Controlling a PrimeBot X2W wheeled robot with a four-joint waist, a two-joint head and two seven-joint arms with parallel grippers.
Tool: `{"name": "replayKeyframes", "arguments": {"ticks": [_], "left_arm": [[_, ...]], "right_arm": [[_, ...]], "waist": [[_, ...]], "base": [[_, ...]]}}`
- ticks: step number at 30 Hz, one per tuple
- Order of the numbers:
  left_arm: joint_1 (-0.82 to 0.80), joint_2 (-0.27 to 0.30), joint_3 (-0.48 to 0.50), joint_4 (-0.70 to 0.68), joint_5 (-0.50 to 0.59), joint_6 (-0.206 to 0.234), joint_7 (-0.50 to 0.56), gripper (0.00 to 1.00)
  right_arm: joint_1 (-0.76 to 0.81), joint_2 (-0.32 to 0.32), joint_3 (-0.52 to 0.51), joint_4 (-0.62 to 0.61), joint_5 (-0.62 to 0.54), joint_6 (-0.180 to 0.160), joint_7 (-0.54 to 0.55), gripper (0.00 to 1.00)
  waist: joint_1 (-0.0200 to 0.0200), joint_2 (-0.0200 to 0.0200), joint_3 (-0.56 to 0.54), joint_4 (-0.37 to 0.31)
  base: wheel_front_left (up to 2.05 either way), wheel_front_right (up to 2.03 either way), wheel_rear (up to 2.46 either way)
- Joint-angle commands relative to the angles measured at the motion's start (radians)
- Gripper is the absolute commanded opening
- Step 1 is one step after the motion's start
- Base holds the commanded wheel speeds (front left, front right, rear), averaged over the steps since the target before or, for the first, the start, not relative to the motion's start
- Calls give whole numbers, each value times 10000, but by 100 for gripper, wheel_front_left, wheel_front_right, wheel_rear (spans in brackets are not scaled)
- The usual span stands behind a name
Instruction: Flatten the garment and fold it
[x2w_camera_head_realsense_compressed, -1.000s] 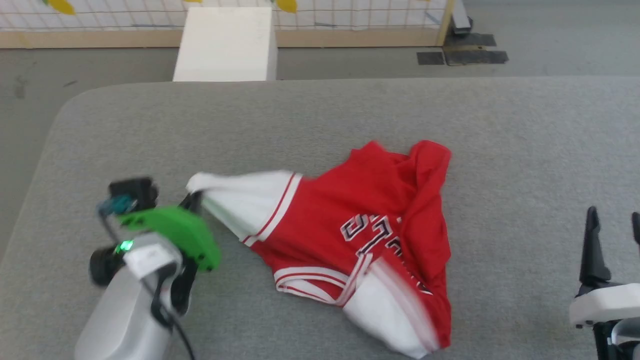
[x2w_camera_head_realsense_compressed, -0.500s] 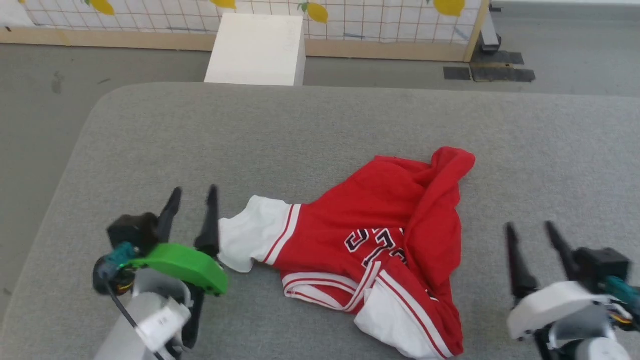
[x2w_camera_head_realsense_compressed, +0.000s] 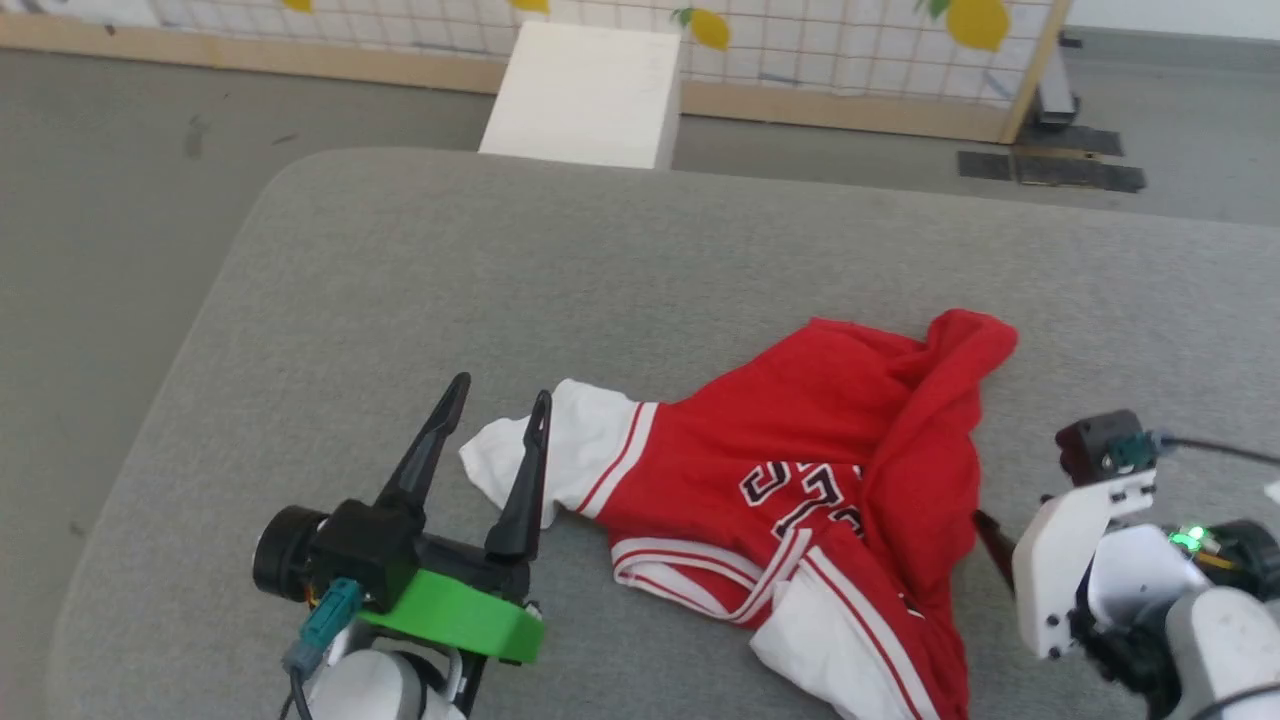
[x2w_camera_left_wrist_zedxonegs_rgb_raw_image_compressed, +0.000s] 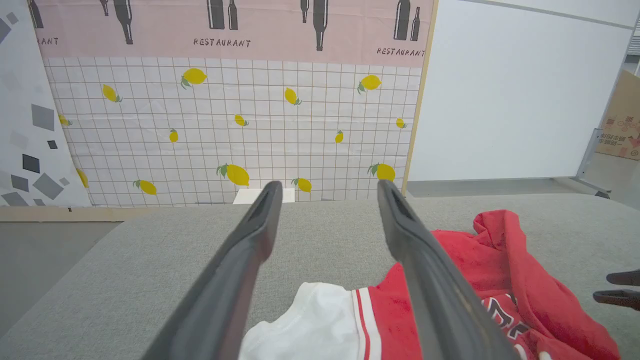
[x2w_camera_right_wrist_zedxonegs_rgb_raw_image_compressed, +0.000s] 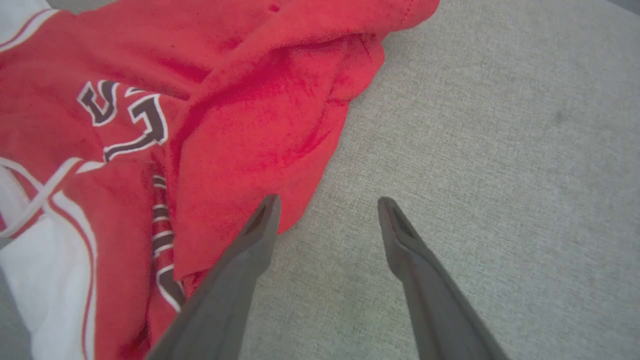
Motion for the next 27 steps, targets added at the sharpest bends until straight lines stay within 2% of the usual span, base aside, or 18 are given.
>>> {"name": "replayKeyframes", "arguments": {"ticks": [1, 6, 11, 18, 19, 20, 27], "left_arm": [[57, -125, 56, -38, 157, -110, -36, 100], [-64, -478, 212, -128, 370, -307, -36, 100], [-130, -619, 364, -67, 502, -406, -37, 100], [-303, -739, 477, 91, 489, -469, -37, 100], [-318, -749, 484, 104, 485, -473, -37, 100], [-332, -760, 491, 122, 477, -477, -37, 100], [-294, -803, 592, 244, 446, -493, -37, 100]], "right_arm": [[-338, -193, 8, 217, 53, -15, 183, 100], [-1079, -398, -9, 1132, 264, -15, 693, 100], [-1521, -656, 463, 1955, 483, -15, 1177, 100], [-1712, -896, 1267, 2537, 1059, -15, 1113, 100], [-1704, -943, 1355, 2581, 1107, -15, 1095, 46], [-1694, -1020, 1458, 2617, 1142, -15, 1042, 0], [-1600, -1530, 1363, 2701, 1023, -15, 264, 0]], "waist": [[0, 31, 297, 380], [0, 31, 626, 826], [0, 31, 907, 1044], [0, 31, 1190, 1181], [0, 31, 1210, 1182], [0, 31, 1226, 1181], [0, 31, 1060, 1026]], "base": [[0, 0, 0], [0, 0, 0], [0, 0, 0], [0, 0, 0], [0, 0, 0], [0, 0, 0], [0, 0, 0]]}}
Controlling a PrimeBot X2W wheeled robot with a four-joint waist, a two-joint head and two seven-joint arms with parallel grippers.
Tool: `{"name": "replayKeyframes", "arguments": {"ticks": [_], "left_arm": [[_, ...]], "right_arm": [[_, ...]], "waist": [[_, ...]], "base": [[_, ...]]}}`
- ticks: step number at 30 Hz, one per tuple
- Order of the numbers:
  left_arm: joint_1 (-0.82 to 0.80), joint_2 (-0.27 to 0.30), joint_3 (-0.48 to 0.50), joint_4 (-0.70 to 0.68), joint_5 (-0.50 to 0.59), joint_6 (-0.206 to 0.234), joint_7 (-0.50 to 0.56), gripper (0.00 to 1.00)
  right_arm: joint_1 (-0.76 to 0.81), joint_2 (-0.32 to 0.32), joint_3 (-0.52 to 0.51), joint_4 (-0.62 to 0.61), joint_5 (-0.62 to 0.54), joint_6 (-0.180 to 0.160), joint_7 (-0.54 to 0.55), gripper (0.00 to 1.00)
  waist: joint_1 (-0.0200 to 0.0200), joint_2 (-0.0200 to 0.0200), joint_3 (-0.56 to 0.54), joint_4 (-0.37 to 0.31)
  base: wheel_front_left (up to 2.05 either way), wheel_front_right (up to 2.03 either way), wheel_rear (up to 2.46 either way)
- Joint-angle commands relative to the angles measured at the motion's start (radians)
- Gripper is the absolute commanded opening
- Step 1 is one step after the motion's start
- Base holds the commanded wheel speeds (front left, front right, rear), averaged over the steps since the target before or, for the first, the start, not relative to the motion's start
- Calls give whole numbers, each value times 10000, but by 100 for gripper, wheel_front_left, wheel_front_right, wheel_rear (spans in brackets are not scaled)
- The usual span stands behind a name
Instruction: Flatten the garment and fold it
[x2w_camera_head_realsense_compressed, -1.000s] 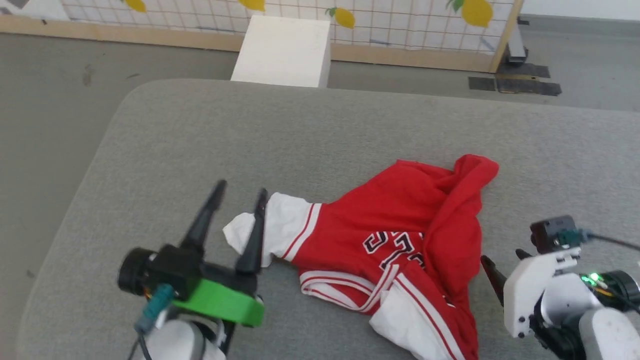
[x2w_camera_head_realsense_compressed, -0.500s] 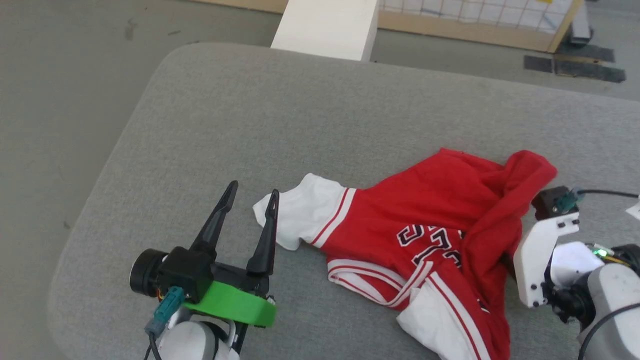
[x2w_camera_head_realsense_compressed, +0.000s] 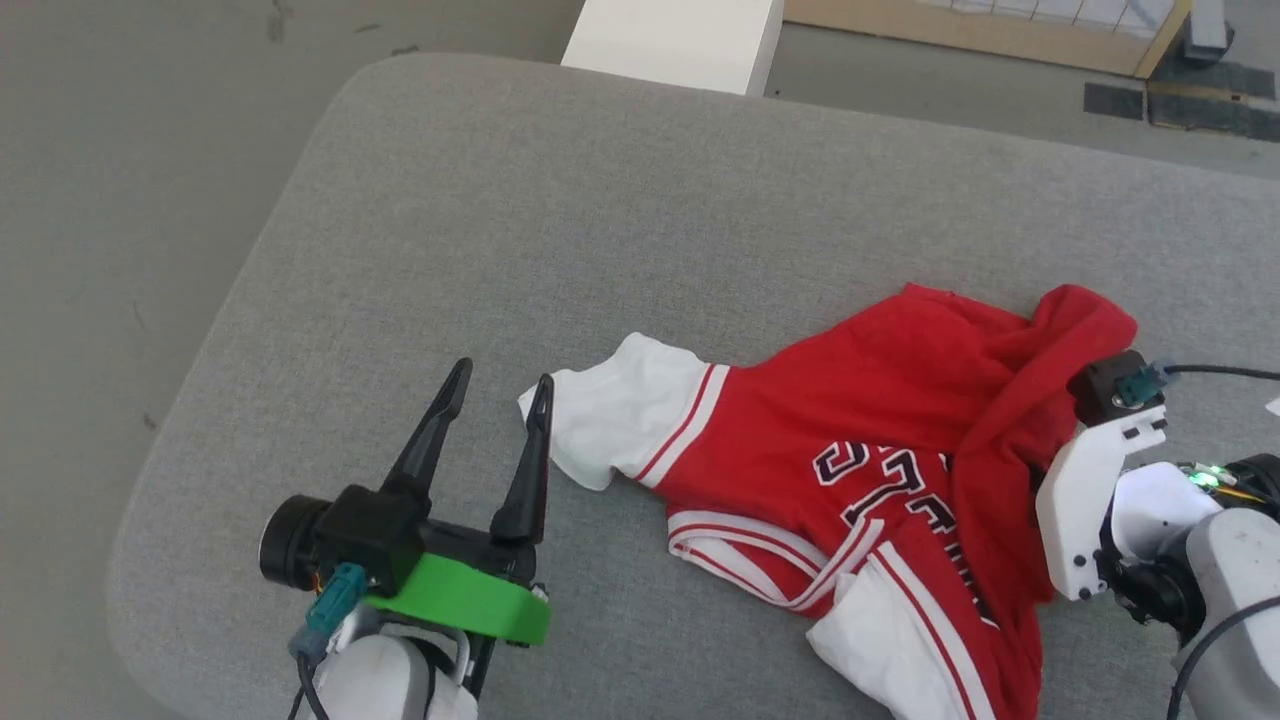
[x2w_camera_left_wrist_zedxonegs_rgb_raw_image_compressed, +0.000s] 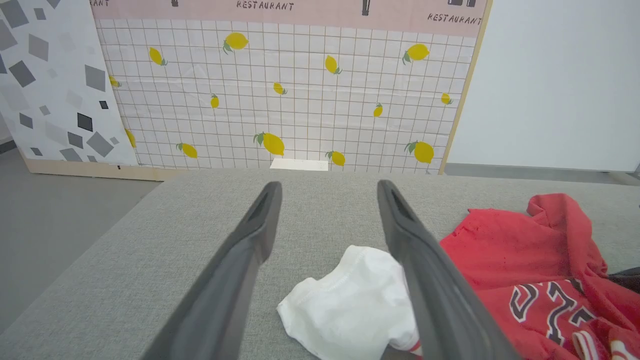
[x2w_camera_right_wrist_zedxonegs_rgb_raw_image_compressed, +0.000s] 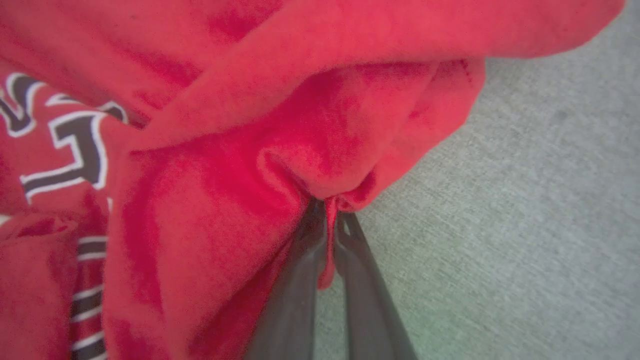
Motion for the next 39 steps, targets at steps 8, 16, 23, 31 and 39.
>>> {"name": "replayKeyframes", "arguments": {"ticks": [8, 16, 23, 31, 39], "left_arm": [[74, -56, 33, 143, -200, -67, -37, 100], [-133, -61, -143, 32, -335, -68, -37, 100], [-555, -66, -361, -38, -488, -68, -37, 100], [-868, -68, -413, -64, -747, -68, -38, 100], [-934, -69, -366, -1, -884, -69, -38, 100]], "right_arm": [[538, -494, -1722, -610, -1348, -23, -1053, 0], [-599, -1192, -2889, -1425, -2497, -23, -1988, 0], [-3013, -2178, -2383, -395, -3585, -23, -3556, 0], [-4897, -1949, -2051, 1828, -4932, -23, -4326, 0], [-4992, -1424, -2341, 3689, -4999, -23, -4879, 100]], "waist": [[0, 31, -595, -458], [0, 31, -240, -443], [0, 31, 567, -70], [0, 31, 1091, 333], [0, 31, 1140, 270]], "base": [[0, 0, 0], [0, 0, 0], [0, 0, 0], [0, 0, 0], [0, 0, 0]]}}
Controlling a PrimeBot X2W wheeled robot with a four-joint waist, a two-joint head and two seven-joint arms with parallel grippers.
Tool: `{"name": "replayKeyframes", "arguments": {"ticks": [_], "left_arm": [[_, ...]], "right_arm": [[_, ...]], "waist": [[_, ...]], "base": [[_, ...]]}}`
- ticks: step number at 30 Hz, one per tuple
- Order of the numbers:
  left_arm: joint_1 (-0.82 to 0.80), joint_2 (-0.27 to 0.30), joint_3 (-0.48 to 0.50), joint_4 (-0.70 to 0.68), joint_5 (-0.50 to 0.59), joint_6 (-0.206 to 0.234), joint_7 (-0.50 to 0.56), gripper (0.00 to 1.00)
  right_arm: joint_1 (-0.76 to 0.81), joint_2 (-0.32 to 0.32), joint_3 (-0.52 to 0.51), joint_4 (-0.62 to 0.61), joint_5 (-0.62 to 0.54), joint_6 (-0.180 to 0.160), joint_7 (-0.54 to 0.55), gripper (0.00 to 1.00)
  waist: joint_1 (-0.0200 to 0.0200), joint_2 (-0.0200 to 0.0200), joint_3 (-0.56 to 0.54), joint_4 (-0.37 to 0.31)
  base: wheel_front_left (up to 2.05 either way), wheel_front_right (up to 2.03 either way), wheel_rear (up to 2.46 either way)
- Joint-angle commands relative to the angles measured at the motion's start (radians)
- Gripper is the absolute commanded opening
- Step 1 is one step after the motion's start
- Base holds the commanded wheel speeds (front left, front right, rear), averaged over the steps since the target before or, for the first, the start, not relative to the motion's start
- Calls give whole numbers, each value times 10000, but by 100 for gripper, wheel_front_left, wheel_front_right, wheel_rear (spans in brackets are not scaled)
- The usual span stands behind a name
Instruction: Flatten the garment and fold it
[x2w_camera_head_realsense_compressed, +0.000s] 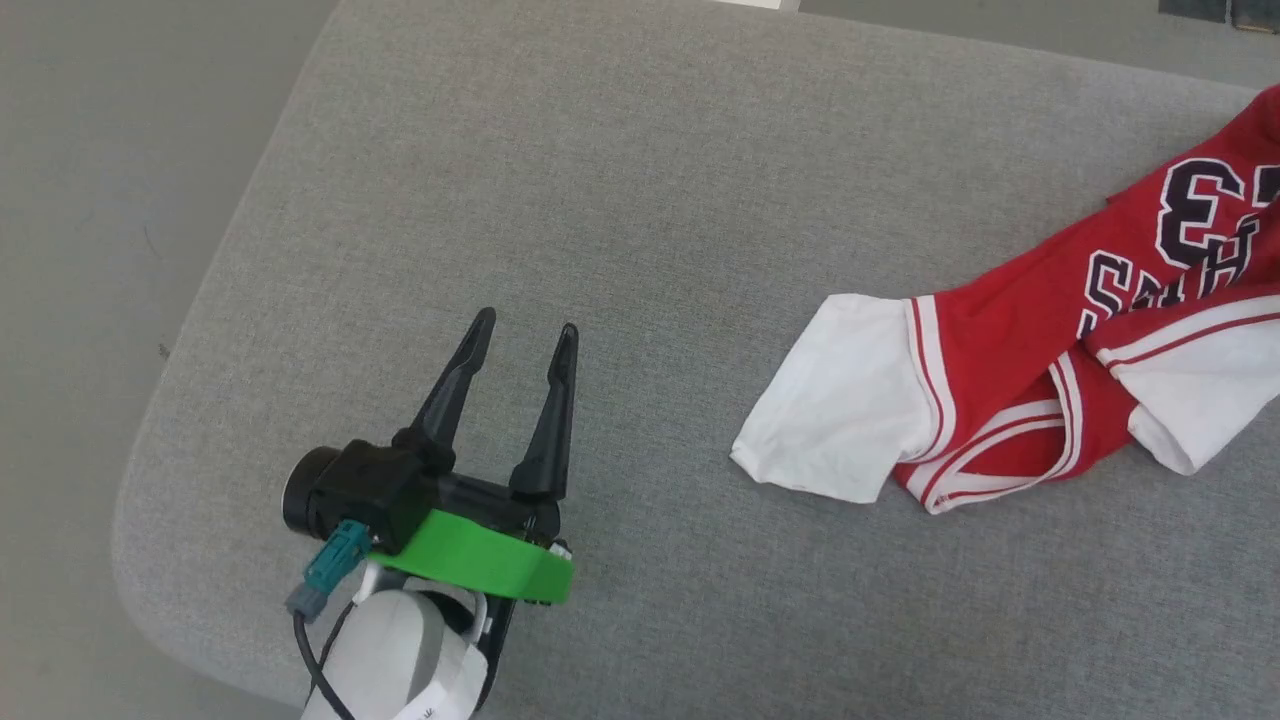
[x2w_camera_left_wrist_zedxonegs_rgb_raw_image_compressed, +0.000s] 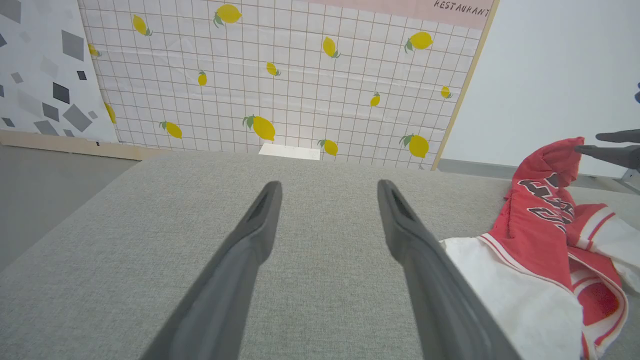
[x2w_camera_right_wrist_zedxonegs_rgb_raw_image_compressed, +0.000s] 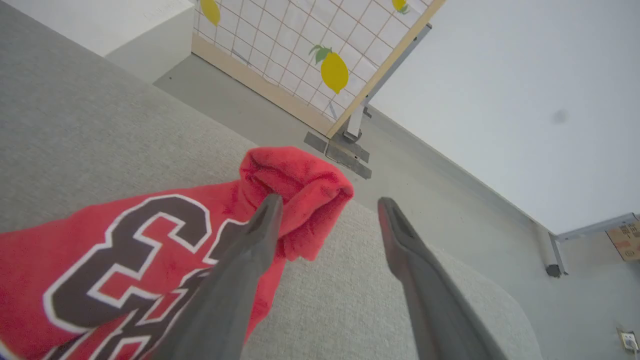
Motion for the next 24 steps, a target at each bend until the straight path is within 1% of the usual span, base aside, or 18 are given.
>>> {"name": "replayKeyframes", "arguments": {"ticks": [1, 6, 11, 14, 17, 21, 24], "left_arm": [[-180, -29, 24, 28, -59, -40, -36, 100], [-130, -29, 31, 181, -33, -40, -36, 100], [79, -29, 23, 302, -112, -40, -36, 100], [255, -29, 41, 353, -181, -40, -36, 100], [393, -29, -2, 409, -270, -40, -36, 100], [520, -29, -33, 454, -378, -40, -36, 100], [622, -29, 13, 516, -590, -40, -36, 100]], "right_arm": [[-124, 104, -132, 198, 56, -21, -149, 100], [-172, 557, -303, 966, 700, -21, -741, 100], [114, 857, 79, 961, 1625, -21, -1749, 100], [517, 923, 412, 451, 2183, -21, -2421, 100], [1136, 986, 592, -193, 2682, -21, -2848, 100], [2334, 1267, 396, -1391, 3225, -21, -3300, 100], [3456, 1673, 114, -2415, 3287, -21, -3615, 100]], "waist": [[-3, 31, -94, -104], [-3, 31, -617, -442], [-3, 31, -1380, -814], [-3, 31, -1777, -1076], [-3, 31, -2069, -1291], [-3, 31, -2331, -1578], [-3, 31, -2439, -1824]], "base": [[0, 0, 0], [0, 0, 0], [0, 0, 0], [0, 0, 0], [0, 0, 0], [0, 0, 0], [0, 0, 0]]}}
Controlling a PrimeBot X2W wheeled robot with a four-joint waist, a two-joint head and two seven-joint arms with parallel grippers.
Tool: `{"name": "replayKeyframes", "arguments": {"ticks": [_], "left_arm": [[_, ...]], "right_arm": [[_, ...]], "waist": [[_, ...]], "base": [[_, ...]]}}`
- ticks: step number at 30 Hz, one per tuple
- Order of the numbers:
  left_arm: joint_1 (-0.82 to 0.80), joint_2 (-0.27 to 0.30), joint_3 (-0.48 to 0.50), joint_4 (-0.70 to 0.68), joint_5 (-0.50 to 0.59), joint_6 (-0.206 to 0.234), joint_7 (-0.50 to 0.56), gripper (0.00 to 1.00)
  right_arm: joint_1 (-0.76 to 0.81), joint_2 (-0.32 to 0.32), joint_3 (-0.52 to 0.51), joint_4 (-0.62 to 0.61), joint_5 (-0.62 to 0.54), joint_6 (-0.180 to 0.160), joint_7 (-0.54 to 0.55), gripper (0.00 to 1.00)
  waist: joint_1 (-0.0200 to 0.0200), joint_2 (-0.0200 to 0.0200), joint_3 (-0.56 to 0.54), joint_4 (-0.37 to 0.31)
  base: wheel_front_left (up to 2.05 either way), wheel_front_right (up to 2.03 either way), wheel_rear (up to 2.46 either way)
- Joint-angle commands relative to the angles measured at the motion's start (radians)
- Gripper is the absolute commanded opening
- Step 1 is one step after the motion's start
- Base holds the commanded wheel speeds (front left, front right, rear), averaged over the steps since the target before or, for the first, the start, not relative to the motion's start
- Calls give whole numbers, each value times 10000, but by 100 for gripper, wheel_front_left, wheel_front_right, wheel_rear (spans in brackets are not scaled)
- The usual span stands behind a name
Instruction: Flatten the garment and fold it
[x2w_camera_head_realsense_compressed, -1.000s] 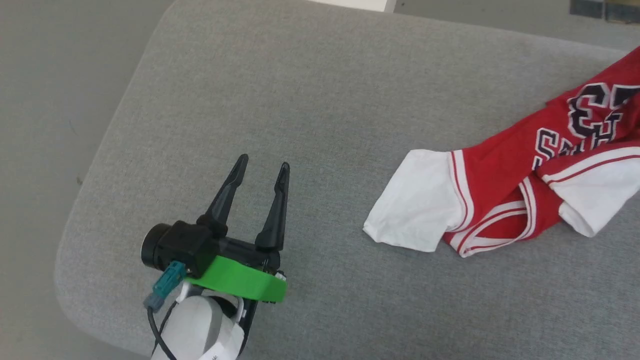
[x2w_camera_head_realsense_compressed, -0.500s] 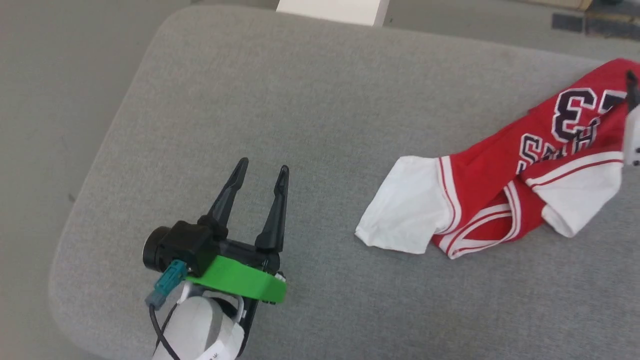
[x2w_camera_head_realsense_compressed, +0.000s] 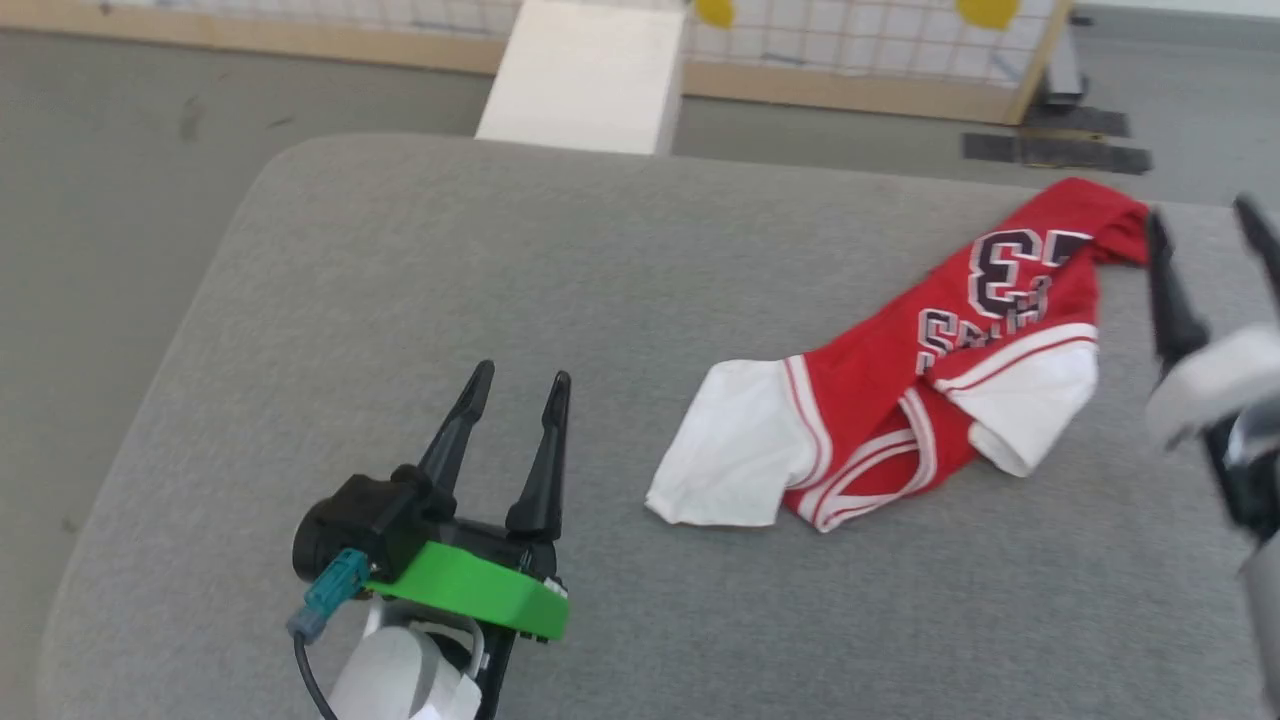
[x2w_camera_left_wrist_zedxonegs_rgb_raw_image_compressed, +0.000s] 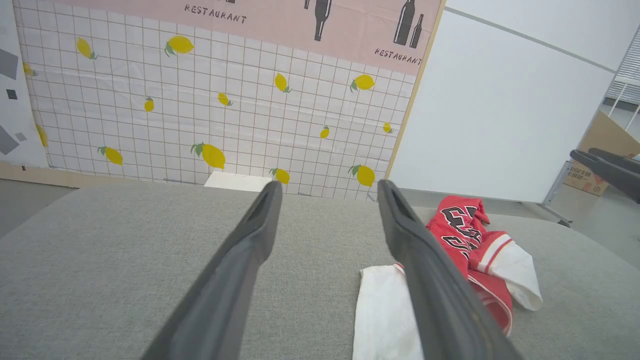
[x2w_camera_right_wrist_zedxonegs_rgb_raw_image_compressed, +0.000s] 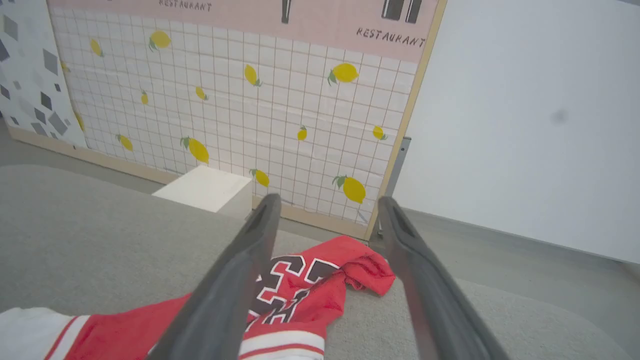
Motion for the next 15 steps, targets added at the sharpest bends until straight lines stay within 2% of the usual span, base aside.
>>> {"name": "replayKeyframes", "arguments": {"ticks": [1, 6, 9, 11, 15], "left_arm": [[151, -18, -5, 92, -146, -40, -38, 100], [165, -3, -284, 639, -111, -40, -38, 100], [90, 275, -679, 1472, 283, -40, 5, 100], [-97, 271, -771, 1914, 334, 20, 318, 100], [-705, 341, -905, 2339, 518, 281, 1654, 100]], "right_arm": [[562, 232, -78, -359, -46, -19, -130, 100], [2672, 1214, -509, -2373, -524, -19, -438, 100], [3718, 1895, -901, -3496, -854, -19, -540, 100], [4309, 2275, -1158, -4155, -1044, -19, -515, 100], [4994, 2669, -1301, -5106, -1245, -19, -175, 100]], "waist": [[0, 31, -353, -449], [0, 31, -350, -724], [0, 31, -298, -908], [0, 31, -220, -995], [0, 31, 69, -1190]], "base": [[0, 0, 0], [0, 0, 0], [0, 0, 0], [0, 0, 0], [0, 0, 0]]}}
